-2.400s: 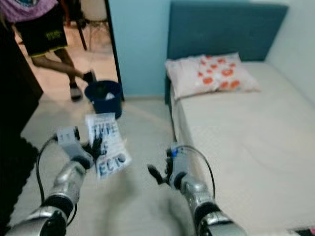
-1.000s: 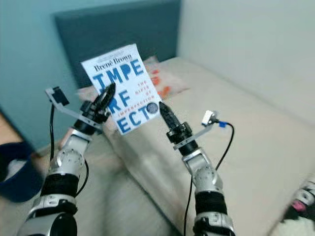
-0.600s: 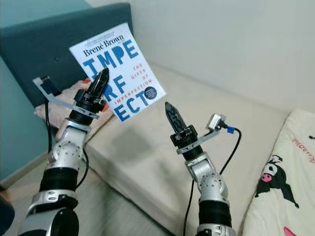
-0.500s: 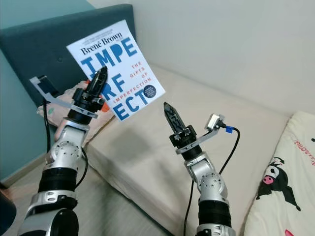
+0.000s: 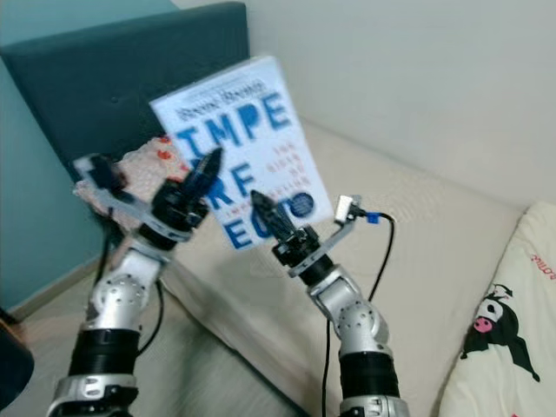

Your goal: Clean up the room

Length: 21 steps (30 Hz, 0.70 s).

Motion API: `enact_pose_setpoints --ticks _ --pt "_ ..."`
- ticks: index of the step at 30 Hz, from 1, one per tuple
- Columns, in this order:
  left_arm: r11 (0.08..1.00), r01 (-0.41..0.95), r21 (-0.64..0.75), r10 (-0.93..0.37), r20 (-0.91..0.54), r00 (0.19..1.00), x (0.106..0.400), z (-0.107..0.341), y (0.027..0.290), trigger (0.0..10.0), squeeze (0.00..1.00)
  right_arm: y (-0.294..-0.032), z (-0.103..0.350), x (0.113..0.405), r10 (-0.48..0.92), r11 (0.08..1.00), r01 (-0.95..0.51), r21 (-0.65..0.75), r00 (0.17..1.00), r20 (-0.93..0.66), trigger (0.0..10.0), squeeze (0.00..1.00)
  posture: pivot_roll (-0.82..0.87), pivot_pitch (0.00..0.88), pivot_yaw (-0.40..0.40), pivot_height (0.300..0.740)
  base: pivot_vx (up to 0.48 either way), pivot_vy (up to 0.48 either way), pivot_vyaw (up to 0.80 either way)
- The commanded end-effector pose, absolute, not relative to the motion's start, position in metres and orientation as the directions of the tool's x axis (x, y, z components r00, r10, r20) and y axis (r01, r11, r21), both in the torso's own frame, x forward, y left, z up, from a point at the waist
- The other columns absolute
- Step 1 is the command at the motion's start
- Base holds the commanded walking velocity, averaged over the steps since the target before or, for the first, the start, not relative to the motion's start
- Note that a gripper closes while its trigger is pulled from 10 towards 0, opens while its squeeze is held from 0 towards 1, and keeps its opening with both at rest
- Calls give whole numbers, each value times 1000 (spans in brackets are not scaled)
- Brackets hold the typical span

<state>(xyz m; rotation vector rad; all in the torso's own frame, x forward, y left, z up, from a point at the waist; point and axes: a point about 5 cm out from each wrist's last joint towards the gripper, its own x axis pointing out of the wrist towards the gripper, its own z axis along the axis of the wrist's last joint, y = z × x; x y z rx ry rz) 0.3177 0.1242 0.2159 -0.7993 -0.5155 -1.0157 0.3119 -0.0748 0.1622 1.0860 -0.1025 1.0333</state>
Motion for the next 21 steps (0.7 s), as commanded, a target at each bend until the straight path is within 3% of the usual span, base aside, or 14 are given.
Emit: enact_pose_setpoints --ticks 1,6,7,21 --pt "254 914 -316 -552 729 406 313 220 120 10000 0 -63 166 311 647 43 -736 676 536 542 10000 0 -73 72 -31 740 0 0 0" --pt "231 918 -324 -552 733 398 309 219 119 10000 0 -62 166 310 639 24 -722 692 543 544 10000 0 -72 72 -32 740 0 0 0" --pt "237 914 -329 -547 733 406 310 219 121 10000 0 -64 165 312 625 28 -716 698 557 546 0 0 -73 71 -32 740 0 0 0" --pt "344 849 -402 -384 765 518 324 225 166 10000 0 -78 164 311 587 36 -710 703 585 560 0 0 -76 68 -32 740 0 0 0"
